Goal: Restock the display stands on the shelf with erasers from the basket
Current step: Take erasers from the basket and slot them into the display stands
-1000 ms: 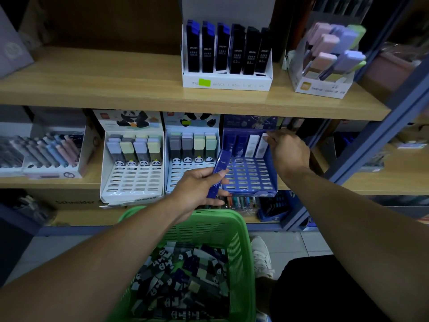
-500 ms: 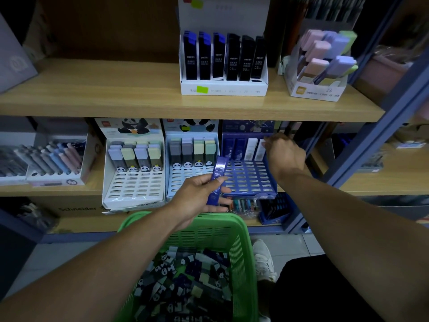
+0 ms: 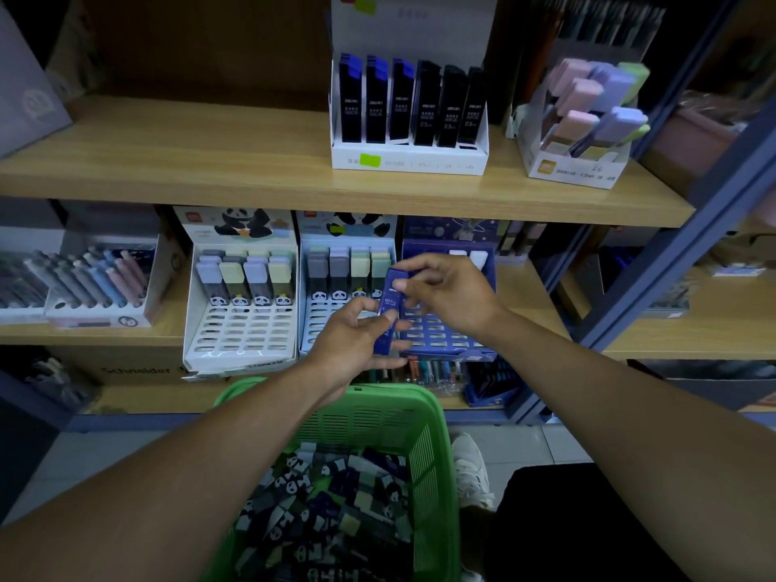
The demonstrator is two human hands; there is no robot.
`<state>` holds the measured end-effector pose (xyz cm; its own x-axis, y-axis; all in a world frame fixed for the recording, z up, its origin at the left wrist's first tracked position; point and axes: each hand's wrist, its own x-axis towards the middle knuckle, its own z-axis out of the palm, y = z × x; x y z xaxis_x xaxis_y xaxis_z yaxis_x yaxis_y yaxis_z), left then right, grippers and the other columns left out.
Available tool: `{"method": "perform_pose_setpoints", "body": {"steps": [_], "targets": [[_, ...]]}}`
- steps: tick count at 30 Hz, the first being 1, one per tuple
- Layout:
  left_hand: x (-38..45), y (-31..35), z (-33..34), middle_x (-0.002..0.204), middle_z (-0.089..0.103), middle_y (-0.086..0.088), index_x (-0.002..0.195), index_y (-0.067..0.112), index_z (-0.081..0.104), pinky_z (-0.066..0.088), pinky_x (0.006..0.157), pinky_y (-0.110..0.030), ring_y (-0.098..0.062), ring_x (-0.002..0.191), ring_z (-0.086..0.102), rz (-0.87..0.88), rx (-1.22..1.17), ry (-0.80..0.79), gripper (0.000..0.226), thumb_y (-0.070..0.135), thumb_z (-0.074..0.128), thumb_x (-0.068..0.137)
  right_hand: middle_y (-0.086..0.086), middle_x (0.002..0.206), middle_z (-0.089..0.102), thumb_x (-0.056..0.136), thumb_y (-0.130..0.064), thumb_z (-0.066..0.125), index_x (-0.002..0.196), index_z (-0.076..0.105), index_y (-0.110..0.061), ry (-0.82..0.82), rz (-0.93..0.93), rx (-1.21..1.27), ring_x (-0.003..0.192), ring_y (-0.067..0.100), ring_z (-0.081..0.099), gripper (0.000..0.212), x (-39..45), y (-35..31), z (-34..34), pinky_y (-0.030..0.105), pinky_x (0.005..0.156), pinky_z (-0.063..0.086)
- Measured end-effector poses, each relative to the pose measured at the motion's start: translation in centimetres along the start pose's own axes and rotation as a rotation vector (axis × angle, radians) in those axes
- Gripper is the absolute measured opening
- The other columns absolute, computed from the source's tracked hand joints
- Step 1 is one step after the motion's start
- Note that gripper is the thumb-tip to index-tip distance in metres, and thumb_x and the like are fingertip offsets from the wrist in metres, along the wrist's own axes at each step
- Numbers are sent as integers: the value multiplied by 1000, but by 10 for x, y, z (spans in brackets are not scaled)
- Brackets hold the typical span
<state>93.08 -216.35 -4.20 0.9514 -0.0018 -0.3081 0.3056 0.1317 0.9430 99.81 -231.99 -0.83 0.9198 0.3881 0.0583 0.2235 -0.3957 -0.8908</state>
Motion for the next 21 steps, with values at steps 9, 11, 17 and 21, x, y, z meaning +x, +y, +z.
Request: {"method": "perform_pose_setpoints", "body": {"steps": [9, 11, 17, 21], "targets": [[19, 17, 6, 115, 59, 18, 134, 22, 57, 41, 88, -4, 5, 104, 56, 387, 481, 104, 39, 18, 66, 96, -2, 88, 68, 92, -16, 72, 97, 68, -23, 222, -165, -95, 84, 12, 67, 10, 6, 10, -9, 33, 78, 59], [27, 22, 9, 122, 59, 10, 141, 19, 53, 43, 98, -18, -3, 113, 55, 419, 499, 113, 46, 15, 65, 97, -10, 86, 68, 93, -16, 70, 100, 69, -21, 285, -208, -170, 82, 4, 64, 9, 9, 10, -9, 28, 76, 57], [44, 26, 16, 132, 54, 6, 144, 14, 46, 42, 104, -18, -9, 126, 51, 455, 456, 89, 47, 2, 56, 99, -9, 89, 65, 94, -17, 68, 110, 71, -17, 392, -262, -264, 82, 3, 61, 16, 21, 10, -12, 22, 74, 54], [48, 27, 16, 129, 53, 8, 147, 14, 42, 41, 110, -25, -7, 124, 50, 489, 495, 85, 53, -3, 53, 98, -7, 90, 63, 95, -18, 67, 114, 70, -15, 399, -268, -297, 81, 4, 58, 19, 24, 11, -15, 20, 72, 50]]}}
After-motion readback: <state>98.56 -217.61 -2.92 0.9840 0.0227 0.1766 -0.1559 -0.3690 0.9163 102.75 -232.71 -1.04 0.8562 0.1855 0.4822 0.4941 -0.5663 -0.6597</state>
